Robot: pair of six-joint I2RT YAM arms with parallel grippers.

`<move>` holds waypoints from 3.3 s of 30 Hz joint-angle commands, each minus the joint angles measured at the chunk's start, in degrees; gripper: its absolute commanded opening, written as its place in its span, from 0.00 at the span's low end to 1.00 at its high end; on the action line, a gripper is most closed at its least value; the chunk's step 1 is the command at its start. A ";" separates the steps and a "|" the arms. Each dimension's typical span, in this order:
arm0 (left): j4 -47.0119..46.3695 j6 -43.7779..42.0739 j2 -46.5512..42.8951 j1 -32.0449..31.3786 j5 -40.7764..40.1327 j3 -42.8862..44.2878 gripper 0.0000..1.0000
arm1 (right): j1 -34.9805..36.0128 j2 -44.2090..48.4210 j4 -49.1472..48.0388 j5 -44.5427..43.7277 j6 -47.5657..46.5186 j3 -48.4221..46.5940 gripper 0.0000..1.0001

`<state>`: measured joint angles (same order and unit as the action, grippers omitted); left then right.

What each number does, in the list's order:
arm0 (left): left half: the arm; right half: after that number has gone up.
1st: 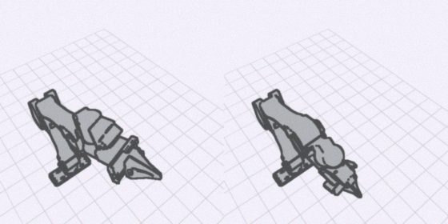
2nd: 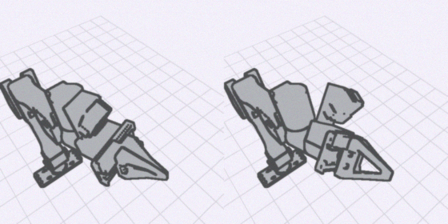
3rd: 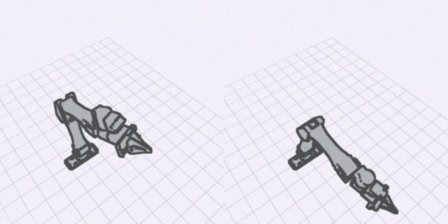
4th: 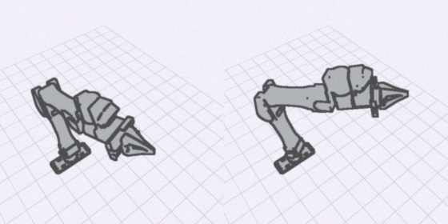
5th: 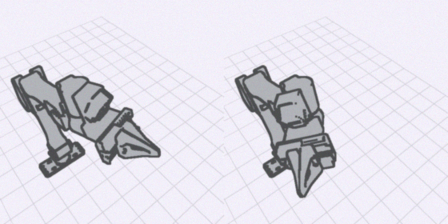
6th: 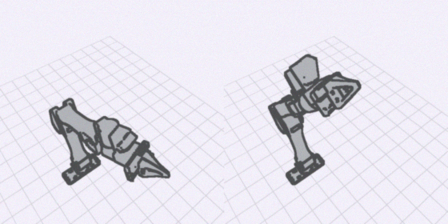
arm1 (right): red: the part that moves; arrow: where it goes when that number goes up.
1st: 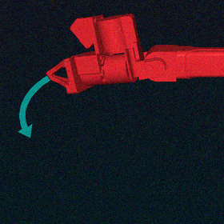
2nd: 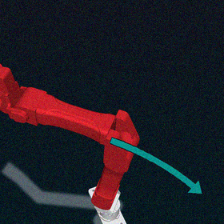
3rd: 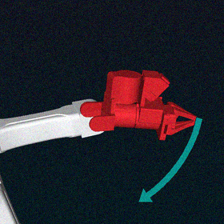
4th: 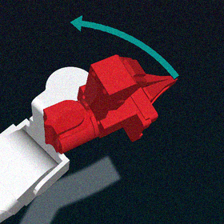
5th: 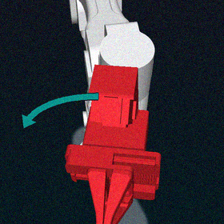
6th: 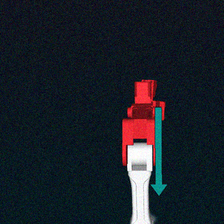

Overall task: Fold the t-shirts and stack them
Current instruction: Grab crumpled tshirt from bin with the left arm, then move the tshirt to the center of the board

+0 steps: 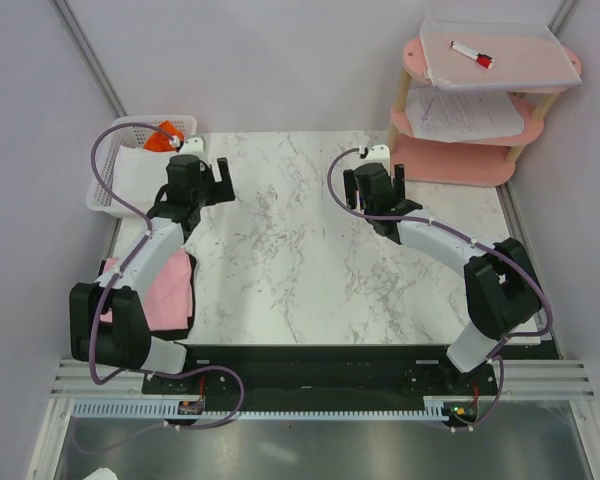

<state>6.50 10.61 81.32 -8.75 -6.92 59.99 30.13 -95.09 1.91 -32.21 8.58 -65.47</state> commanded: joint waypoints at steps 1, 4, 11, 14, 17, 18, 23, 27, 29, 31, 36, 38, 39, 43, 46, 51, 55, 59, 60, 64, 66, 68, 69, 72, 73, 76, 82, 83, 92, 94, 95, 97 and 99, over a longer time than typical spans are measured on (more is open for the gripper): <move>-2.20 1.78 -1.52 0.14 -6.68 -0.05 1.00 | -0.69 0.08 -1.47 1.79 1.97 0.70 0.98; 0.79 4.06 0.58 0.14 -10.47 2.67 1.00 | -1.48 0.08 -1.47 2.23 2.58 1.05 0.98; 2.81 3.02 6.65 0.67 -8.90 8.90 1.00 | -2.79 -0.54 -1.47 4.34 3.46 1.66 0.98; 4.48 3.36 10.52 2.24 -11.80 13.83 1.00 | -3.23 -0.98 -1.47 5.22 3.72 2.10 0.98; 5.01 3.45 14.72 4.87 -10.40 19.54 1.00 | -3.58 -1.24 -2.87 6.54 4.25 3.07 0.98; 5.27 3.28 15.88 5.41 -10.31 21.21 1.00 | -3.67 -1.33 -2.97 6.80 4.51 3.24 0.98; 8.95 0.39 24.40 6.99 -13.29 35.26 1.00 | -3.85 -2.56 -3.32 9.61 5.13 3.60 0.98; 14.40 -2.08 33.00 7.70 -18.03 44.50 0.97 | -4.03 -3.52 -3.23 10.49 5.22 3.07 0.98; 15.38 -2.44 35.13 8.57 -18.66 47.67 0.92 | -4.20 -4.05 -3.23 10.85 5.22 2.81 0.98; 16.35 -2.35 37.23 8.67 -19.10 48.99 0.90 | -4.29 -4.40 -3.14 11.55 5.48 2.81 0.98; 18.72 2.30 39.35 14.46 -14.81 49.70 0.91 | -4.38 -5.37 -2.97 12.78 5.66 2.63 0.98; 18.99 3.62 39.97 15.78 -12.87 49.26 0.87 | -4.38 -5.98 -2.88 13.31 5.92 2.46 0.98; 19.07 3.97 40.23 15.96 -12.16 49.17 0.86 | -4.46 -6.25 -2.79 13.22 6.01 2.37 0.98; 19.25 4.50 41.73 16.31 -11.10 49.35 0.84 | -4.38 -6.78 -2.53 13.57 6.01 2.02 0.98; 19.25 5.03 42.34 16.31 -9.35 49.35 0.84 | -4.47 -6.95 -2.44 13.84 5.92 1.84 0.98; 19.25 6.17 42.08 16.40 -6.71 49.00 0.87 | -4.47 -7.48 -2.44 14.45 6.10 1.66 0.98; 18.90 6.70 42.08 16.31 -4.86 48.91 0.87 | -4.47 -8.18 -2.26 14.80 6.19 1.40 0.98; 18.81 6.44 43.83 16.31 -3.19 49.61 0.81 | -4.55 -8.97 -2.09 15.07 6.19 1.14 0.98; 18.81 6.44 44.10 16.31 -3.02 49.61 0.76 | -4.47 -8.97 -2.00 15.07 6.10 1.05 0.98; 18.90 6.44 46.12 16.31 -2.66 49.79 0.74 | -4.47 -9.41 -2.00 14.89 6.01 0.78 0.98; 18.90 6.44 46.74 16.31 -2.40 49.88 0.70 | -4.55 -9.59 -2.00 14.89 6.10 0.52 0.98; 18.98 6.44 47.26 16.31 -2.49 49.88 0.58 | -4.47 -9.76 -2.00 14.80 5.92 0.43 0.98; 18.99 6.61 47.18 16.31 -2.75 49.79 0.38 | -4.47 -9.76 -2.00 14.80 5.92 0.43 0.98; 18.99 7.40 45.86 16.40 -4.15 49.44 0.02 | -4.55 -9.94 -2.00 15.24 6.01 0.35 0.98; 18.99 7.49 45.34 16.31 -4.94 49.26 0.02 | -4.47 -10.11 -2.00 15.33 6.10 0.35 0.98; 19.07 7.32 42.35 16.31 -6.35 49.09 0.02 | -4.55 -10.29 -2.00 16.03 6.27 0.26 0.98; 18.81 6.62 33.92 16.22 -6.09 49.44 0.02 | -4.47 -10.73 -2.00 17.09 6.45 0.17 0.98; 18.90 6.53 33.04 16.22 -5.83 49.70 0.02 | -4.47 -10.73 -2.00 17.09 6.54 0.17 0.98; 18.37 5.30 24.25 11.40 10.31 53.38 0.02 | -4.55 -9.94 -0.59 15.86 6.98 0.34 0.98; 18.02 4.86 23.71 7.46 13.23 54.35 0.02 | -4.90 -9.76 -0.51 15.51 7.33 0.35 0.98; 18.11 4.77 23.62 6.13 15.16 54.88 0.02 | -5.08 -9.50 -0.33 15.33 7.68 0.35 0.98; 18.19 4.24 23.62 1.83 17.89 56.64 0.02 | -5.78 -9.33 -0.16 15.33 8.38 0.35 0.98; 17.85 5.73 24.23 -0.90 21.93 57.78 0.02 | -6.66 -8.71 -0.07 15.24 8.91 0.52 0.98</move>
<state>26.61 16.60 107.70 -3.88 4.05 113.75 25.15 -105.45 1.58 -15.55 15.44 -63.16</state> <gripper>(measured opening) 0.048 0.982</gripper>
